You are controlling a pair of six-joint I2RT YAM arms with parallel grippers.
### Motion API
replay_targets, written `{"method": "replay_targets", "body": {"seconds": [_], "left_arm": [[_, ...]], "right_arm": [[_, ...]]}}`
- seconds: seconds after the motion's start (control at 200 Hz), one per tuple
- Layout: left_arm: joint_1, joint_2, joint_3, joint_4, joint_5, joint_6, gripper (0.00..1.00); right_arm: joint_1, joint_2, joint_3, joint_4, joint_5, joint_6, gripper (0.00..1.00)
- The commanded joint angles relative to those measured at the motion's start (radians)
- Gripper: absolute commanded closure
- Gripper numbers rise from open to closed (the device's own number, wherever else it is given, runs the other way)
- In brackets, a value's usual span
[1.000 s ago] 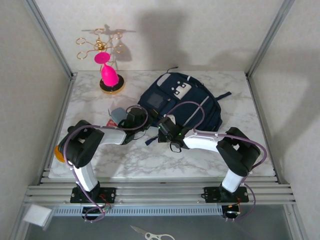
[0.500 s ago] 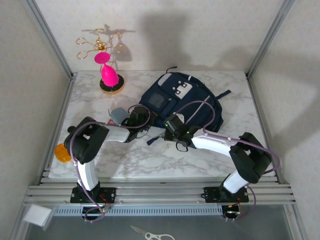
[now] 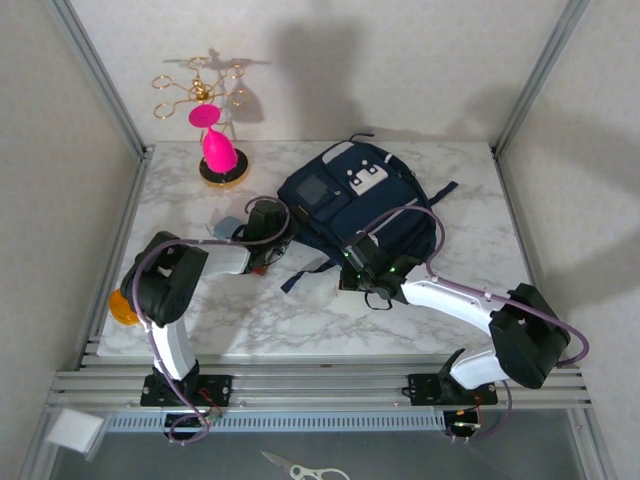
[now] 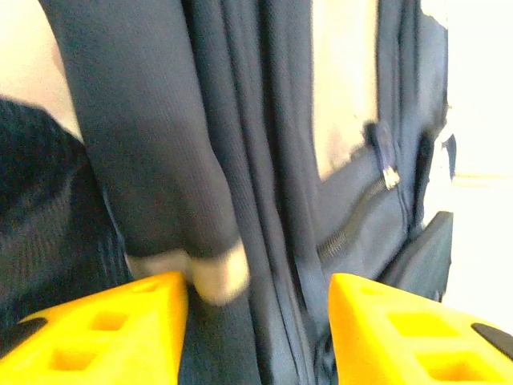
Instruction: Pack books, pencil case, and school supplies into a backpack
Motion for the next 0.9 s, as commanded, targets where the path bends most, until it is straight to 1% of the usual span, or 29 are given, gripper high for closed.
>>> {"method": "replay_targets", "body": {"seconds": [0.0,0.09,0.195,0.235,0.32,0.381,0.421,0.506,0.551,0.591,0.621,0.661,0.741,0.836,0.896], "left_arm": [[-0.069,-0.118,-0.075,0.017,0.050,-0.057,0.43],[-0.147,-0.161,-0.144,0.024,0.034,-0.144,0.40],[-0.218,-0.161,-0.203,0.131,0.029,-0.286,0.40],[-0.240,-0.150,-0.204,0.139,0.010,-0.320,0.39],[-0.260,-0.099,-0.187,0.148,-0.006,-0.367,0.39],[-0.262,-0.058,-0.185,0.227,-0.010,-0.406,0.41],[-0.266,-0.037,-0.166,0.228,-0.025,-0.415,0.43],[-0.272,-0.003,-0.102,0.182,-0.056,-0.384,0.51],[-0.273,-0.001,-0.089,0.159,-0.092,-0.372,0.60],[-0.270,-0.007,-0.092,0.151,-0.131,-0.365,0.71],[-0.268,-0.009,-0.095,0.145,-0.153,-0.362,0.76],[-0.261,-0.009,-0.093,0.142,-0.159,-0.347,0.82],[-0.238,-0.016,-0.080,0.081,-0.182,-0.306,1.00],[-0.186,-0.053,-0.104,0.062,-0.194,-0.264,1.00],[-0.151,-0.088,-0.105,0.004,-0.218,-0.213,1.00]], "right_arm": [[-0.003,-0.001,0.041,-0.020,-0.055,-0.020,1.00],[-0.007,-0.004,0.033,0.000,-0.076,-0.019,1.00],[-0.010,-0.003,0.029,-0.002,-0.081,-0.018,1.00],[-0.010,-0.005,0.028,-0.007,-0.076,-0.017,1.00],[-0.011,-0.018,0.011,0.012,-0.082,-0.012,1.00],[-0.011,-0.023,-0.001,0.028,-0.097,-0.009,1.00],[-0.012,-0.020,0.000,0.024,-0.097,-0.008,1.00],[-0.012,-0.018,-0.004,0.021,-0.089,-0.005,1.00],[-0.014,-0.021,-0.008,0.015,-0.081,0.000,1.00],[-0.018,-0.025,-0.010,0.006,-0.076,0.005,1.00],[-0.020,-0.028,-0.012,-0.005,-0.071,0.009,1.00],[-0.024,-0.034,-0.013,-0.026,-0.059,0.017,1.00],[-0.034,-0.057,-0.027,-0.055,-0.054,0.021,1.00],[-0.047,-0.101,-0.042,-0.119,-0.042,0.029,1.00],[-0.059,-0.149,-0.060,-0.153,-0.041,0.037,1.00]]}}
